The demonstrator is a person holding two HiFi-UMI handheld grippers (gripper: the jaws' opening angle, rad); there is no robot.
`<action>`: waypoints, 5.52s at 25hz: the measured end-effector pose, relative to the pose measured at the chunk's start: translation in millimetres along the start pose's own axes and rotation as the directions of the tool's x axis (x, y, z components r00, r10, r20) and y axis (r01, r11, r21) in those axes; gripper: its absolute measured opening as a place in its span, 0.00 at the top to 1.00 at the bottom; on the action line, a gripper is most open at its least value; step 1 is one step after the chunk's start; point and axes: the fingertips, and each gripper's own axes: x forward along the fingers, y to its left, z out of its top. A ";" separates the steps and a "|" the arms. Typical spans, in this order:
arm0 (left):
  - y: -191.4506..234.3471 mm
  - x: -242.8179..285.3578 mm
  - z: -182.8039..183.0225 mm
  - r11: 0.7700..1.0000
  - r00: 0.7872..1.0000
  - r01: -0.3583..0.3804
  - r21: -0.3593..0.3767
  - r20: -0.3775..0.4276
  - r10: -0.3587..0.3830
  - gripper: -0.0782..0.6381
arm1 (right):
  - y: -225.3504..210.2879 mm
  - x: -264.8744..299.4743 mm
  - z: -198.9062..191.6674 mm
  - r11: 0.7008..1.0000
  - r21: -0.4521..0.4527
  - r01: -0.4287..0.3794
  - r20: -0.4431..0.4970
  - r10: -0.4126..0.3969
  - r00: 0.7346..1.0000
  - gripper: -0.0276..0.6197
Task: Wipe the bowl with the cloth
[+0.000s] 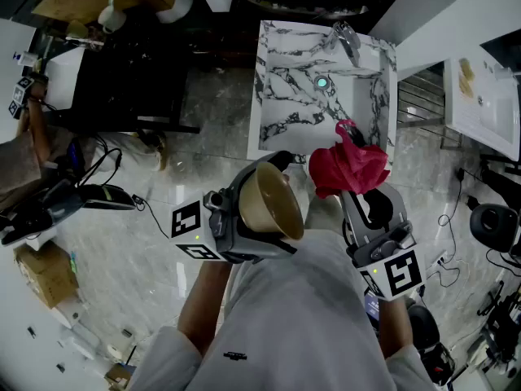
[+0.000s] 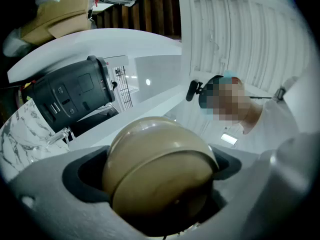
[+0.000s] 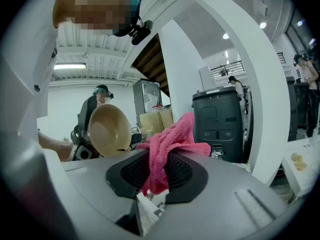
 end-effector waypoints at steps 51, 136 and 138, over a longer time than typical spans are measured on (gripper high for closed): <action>42.4 65.0 -16.8 0.991 0.991 0.068 -0.111 -0.107 -0.080 0.05 | 5.7 10.4 54.8 0.834 -0.157 -0.528 0.074 0.543 0.836 0.84; 89.2 92.6 -3.9 0.991 0.879 0.073 0.108 -0.476 -0.013 0.10 | -3.1 88.8 11.7 0.515 -0.473 -0.715 -0.384 0.609 0.694 0.86; 90.8 92.7 0.5 0.992 0.888 0.067 0.109 -0.460 -0.010 0.10 | -1.6 84.2 7.2 0.478 -0.481 -0.735 -0.421 0.609 0.672 0.86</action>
